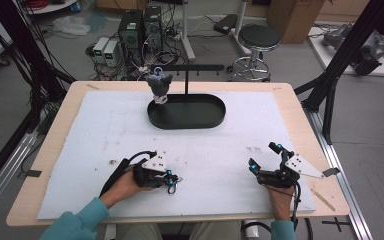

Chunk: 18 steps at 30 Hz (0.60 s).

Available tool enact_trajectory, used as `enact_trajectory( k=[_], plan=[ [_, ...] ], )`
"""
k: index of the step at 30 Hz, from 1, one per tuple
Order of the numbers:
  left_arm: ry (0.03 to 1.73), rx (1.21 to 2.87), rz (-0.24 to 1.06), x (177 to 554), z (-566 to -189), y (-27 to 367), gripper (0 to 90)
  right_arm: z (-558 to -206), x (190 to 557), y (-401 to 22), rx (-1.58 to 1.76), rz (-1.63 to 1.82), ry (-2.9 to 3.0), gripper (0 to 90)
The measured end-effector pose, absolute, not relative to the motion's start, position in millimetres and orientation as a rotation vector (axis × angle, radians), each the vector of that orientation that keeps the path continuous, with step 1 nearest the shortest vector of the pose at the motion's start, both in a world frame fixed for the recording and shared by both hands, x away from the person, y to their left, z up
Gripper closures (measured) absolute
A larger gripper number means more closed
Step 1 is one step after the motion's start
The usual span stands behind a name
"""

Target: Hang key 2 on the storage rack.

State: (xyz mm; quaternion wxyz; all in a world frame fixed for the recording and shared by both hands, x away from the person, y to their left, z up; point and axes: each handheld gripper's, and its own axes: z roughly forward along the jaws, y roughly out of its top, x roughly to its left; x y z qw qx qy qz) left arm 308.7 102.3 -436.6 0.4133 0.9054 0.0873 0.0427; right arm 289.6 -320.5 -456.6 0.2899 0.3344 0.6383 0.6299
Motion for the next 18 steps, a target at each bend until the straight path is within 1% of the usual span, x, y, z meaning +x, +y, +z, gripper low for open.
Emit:
enact_trajectory(
  k=[6, 18],
  plan=[
    [0.228, 2.268, 0.115, 309.6, -436.4, 102.2, 88.0, -456.6, 289.6, -320.5, 0.893, 1.682, 1.703, 0.7],
    [0.261, 2.155, 0.096, 313.3, -429.9, 108.9, 88.2, -456.5, 290.1, -320.5, 0.884, 1.68, 1.703, 0.7]
  ],
)
